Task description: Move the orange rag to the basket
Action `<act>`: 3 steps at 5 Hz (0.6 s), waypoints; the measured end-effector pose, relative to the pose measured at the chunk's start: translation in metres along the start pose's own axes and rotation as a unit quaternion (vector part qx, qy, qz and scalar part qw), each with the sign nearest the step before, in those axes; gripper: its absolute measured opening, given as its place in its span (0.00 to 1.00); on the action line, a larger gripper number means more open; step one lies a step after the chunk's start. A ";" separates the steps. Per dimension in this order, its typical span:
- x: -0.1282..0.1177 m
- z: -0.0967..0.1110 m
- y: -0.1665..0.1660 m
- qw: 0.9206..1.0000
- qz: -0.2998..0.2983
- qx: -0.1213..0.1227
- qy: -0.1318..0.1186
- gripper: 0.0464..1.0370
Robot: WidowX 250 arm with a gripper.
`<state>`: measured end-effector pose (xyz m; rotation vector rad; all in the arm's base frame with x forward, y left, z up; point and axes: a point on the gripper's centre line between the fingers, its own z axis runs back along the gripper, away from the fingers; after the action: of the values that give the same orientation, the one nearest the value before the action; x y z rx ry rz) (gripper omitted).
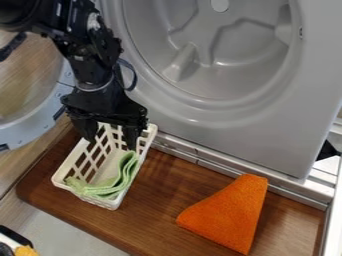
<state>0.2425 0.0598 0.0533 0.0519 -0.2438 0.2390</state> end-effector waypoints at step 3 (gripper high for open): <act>-0.007 0.013 -0.092 0.989 -0.142 -0.037 -0.015 0.97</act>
<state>0.2552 -0.0324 0.0619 0.0171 -0.2714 -0.0548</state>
